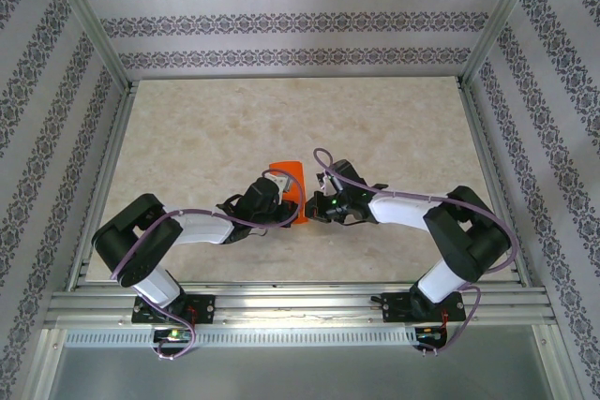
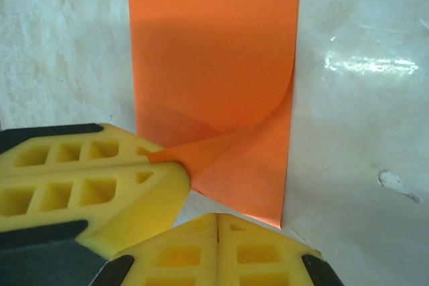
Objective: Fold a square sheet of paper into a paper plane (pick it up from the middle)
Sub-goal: Fold the triangle a second time at the center of the table.
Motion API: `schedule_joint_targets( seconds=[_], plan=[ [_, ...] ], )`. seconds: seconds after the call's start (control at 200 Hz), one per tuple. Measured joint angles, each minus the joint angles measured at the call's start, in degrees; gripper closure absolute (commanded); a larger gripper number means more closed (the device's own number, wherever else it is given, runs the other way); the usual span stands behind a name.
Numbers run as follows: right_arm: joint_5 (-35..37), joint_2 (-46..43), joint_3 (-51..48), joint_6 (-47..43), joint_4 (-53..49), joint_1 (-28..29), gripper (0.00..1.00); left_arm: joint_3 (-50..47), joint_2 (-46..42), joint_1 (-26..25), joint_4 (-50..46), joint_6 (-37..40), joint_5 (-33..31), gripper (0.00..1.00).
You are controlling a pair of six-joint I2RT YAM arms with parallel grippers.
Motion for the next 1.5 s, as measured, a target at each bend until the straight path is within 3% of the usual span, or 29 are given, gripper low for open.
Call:
schedule_joint_targets(
  seconds=[0.779,1.504],
  plan=[
    [1.07,7.93,3.34,0.76,0.22,0.48,1.00,0.00,-1.44,0.28,-0.07,-0.20,0.74,1.00],
    [3.74,2.62,-0.63,-2.23,-3.54,-1.14,1.00,-0.48,-0.35,3.76,-0.39,1.84,-0.07,1.00]
  ],
)
